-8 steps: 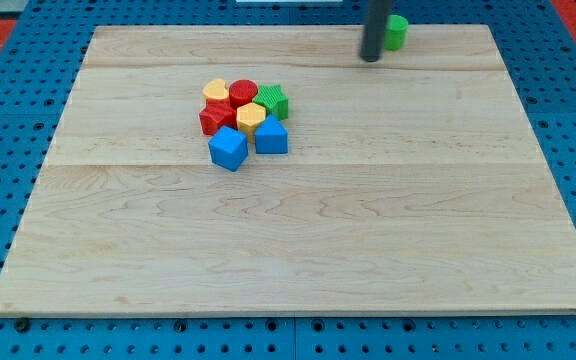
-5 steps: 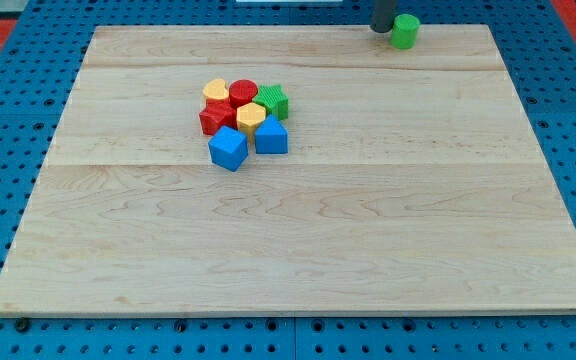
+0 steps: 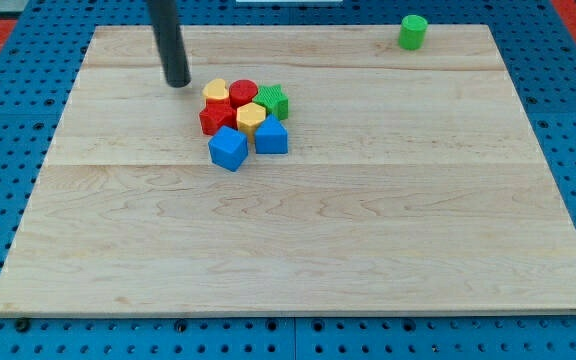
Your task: Push the blue triangle towards the center right of the board
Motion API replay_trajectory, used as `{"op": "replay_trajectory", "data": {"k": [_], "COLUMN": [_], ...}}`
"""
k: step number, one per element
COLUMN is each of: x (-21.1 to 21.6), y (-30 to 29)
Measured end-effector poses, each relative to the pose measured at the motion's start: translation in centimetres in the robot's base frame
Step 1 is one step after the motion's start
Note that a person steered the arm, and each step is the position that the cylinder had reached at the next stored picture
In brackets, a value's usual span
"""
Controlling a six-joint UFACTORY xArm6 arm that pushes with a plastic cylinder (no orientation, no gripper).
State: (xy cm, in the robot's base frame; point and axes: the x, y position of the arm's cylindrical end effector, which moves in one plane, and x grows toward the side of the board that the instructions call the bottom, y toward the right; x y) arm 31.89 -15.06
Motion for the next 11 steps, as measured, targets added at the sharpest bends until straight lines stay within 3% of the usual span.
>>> {"op": "replay_trajectory", "data": {"k": [1, 2, 3, 5, 6, 7, 9, 10, 11], "x": [2.9, 5.5, 7.8, 8.2, 8.3, 10.3, 15.5, 17.9, 17.8], "y": [5.2, 5.5, 2.3, 16.6, 20.0, 14.0, 24.7, 22.9, 27.5]}}
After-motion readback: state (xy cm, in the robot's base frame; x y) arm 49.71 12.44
